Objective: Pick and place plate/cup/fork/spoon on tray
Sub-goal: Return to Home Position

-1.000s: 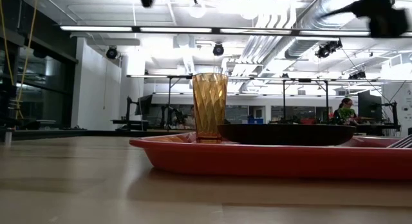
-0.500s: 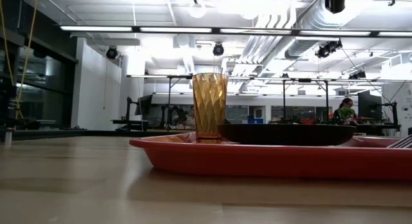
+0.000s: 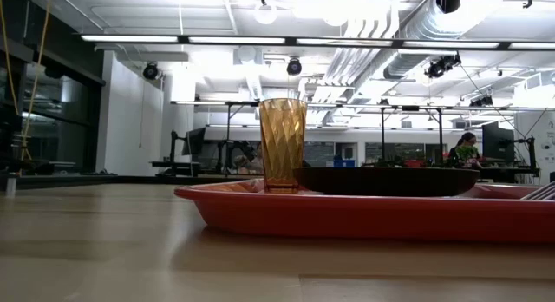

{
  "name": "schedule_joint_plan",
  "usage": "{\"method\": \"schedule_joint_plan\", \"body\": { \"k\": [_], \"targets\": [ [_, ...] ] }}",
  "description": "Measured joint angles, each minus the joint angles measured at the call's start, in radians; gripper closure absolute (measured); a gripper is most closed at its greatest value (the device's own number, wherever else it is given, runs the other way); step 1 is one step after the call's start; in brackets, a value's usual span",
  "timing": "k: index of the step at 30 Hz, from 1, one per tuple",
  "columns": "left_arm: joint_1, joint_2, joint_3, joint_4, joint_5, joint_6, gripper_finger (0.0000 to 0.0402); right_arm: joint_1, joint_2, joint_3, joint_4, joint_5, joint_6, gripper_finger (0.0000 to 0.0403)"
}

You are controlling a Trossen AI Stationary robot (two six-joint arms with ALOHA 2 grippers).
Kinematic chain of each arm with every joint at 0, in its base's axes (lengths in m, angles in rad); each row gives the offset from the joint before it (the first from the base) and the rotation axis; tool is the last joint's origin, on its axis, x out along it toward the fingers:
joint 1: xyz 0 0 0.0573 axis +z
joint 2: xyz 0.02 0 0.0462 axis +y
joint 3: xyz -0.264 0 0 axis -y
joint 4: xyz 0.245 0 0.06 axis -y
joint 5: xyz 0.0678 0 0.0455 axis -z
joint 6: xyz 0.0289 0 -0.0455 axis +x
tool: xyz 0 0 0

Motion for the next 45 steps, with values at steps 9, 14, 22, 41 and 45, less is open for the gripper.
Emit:
{"method": "schedule_joint_plan", "body": {
  "k": [9, 14, 22, 41, 45],
  "targets": [
    [-0.030, -0.063, -0.214, 0.295, -0.029, -0.066, 0.0401, 0.000, 0.000, 0.000, 0.000, -0.008, 0.030, 0.0253],
    [-0.069, -0.063, -0.386, 0.503, -0.029, -0.091, 0.0401, 0.000, 0.000, 0.000, 0.000, -0.036, 0.030, 0.0253],
    [-0.038, -0.146, -0.457, 0.383, -0.006, -0.068, 0.0401, 0.000, 0.000, 0.000, 0.000, -0.050, 0.030, 0.0253],
    [-0.016, -0.443, -0.584, 0.065, -0.087, -0.112, 0.0401, 0.000, 0.000, 0.000, -0.002, -0.062, 0.084, 0.0253],
    [-0.016, -0.443, -0.584, 0.006, -0.101, -0.069, 0.0401, 0.000, 0.000, 0.000, -0.010, -0.115, 0.084, 0.0253]
  ]
}}
